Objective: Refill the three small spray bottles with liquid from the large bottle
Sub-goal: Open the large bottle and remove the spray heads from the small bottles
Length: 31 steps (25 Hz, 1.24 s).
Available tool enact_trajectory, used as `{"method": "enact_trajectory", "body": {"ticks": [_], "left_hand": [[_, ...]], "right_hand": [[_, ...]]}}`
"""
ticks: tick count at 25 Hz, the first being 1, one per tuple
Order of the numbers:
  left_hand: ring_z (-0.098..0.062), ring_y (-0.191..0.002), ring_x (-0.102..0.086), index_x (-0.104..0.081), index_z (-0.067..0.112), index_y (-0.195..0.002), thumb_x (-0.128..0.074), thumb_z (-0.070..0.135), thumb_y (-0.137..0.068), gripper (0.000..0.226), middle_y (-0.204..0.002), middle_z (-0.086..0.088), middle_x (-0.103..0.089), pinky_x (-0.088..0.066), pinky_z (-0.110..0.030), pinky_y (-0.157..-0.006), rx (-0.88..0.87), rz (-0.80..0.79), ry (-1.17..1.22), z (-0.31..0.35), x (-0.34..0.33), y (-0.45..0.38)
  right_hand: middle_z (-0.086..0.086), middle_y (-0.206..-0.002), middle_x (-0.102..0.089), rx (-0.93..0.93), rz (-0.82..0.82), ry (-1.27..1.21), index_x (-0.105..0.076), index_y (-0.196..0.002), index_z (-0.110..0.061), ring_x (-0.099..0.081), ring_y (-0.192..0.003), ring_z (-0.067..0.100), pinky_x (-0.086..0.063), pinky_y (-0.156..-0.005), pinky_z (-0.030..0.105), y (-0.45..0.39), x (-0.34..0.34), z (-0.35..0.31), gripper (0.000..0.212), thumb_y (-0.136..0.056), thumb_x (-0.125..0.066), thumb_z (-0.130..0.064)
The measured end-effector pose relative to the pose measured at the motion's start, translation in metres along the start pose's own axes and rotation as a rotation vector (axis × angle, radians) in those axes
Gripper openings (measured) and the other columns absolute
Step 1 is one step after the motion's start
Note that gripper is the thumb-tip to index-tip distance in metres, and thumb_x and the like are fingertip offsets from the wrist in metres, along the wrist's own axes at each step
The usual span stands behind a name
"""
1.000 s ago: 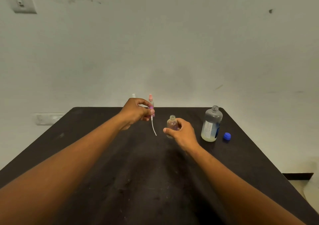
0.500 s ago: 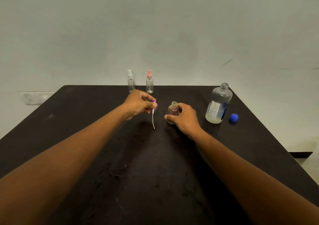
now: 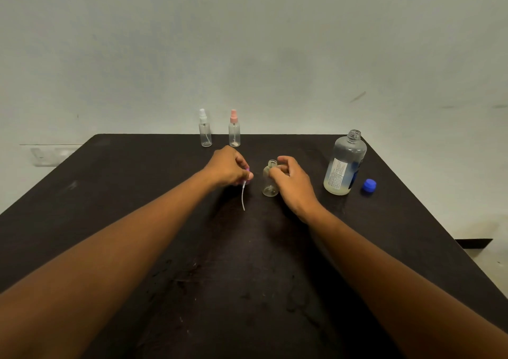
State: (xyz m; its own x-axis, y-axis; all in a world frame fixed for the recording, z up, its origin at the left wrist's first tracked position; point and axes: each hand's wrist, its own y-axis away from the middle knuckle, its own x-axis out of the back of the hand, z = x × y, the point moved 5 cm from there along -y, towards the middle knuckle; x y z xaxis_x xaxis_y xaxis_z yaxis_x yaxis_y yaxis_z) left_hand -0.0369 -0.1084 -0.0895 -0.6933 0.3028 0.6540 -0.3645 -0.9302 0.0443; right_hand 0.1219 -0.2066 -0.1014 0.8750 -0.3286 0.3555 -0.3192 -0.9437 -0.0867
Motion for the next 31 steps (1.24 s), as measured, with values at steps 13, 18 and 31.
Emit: {"method": "enact_trajectory", "body": {"ticks": [13,18,31], "left_hand": [[-0.024,-0.087,-0.077,-0.079,0.005,-0.09,-0.075,0.014,-0.091,0.01,-0.085,-0.009,-0.078,-0.064,-0.03,-0.072,0.084,-0.029,-0.105,0.0,-0.005,-0.007],[-0.013,-0.066,-0.071,-0.075,0.006,-0.088,-0.075,0.02,-0.092,0.016,-0.076,-0.005,-0.077,-0.063,-0.027,-0.067,0.067,0.007,-0.153,0.004,-0.005,-0.006],[-0.018,-0.074,-0.071,-0.064,0.015,-0.08,-0.072,0.031,-0.094,0.022,-0.077,-0.002,-0.073,-0.062,-0.035,-0.08,0.057,0.056,-0.179,0.009,0.007,0.007]], "right_hand": [[-0.001,-0.136,-0.059,-0.041,0.016,-0.041,-0.047,-0.149,-0.021,-0.057,-0.12,0.014,-0.047,-0.105,0.034,-0.006,0.011,-0.002,0.051,-0.1,-0.049,-0.036],[-0.001,-0.139,-0.058,-0.047,0.006,-0.028,-0.048,-0.148,-0.022,-0.056,-0.121,0.014,-0.047,-0.107,0.036,-0.007,0.01,0.0,0.051,-0.1,-0.049,-0.039],[-0.003,-0.141,-0.053,0.004,0.051,-0.031,-0.041,-0.153,-0.02,-0.049,-0.116,0.009,-0.037,-0.094,0.027,0.001,0.02,-0.018,0.059,-0.1,-0.053,-0.046]]}}
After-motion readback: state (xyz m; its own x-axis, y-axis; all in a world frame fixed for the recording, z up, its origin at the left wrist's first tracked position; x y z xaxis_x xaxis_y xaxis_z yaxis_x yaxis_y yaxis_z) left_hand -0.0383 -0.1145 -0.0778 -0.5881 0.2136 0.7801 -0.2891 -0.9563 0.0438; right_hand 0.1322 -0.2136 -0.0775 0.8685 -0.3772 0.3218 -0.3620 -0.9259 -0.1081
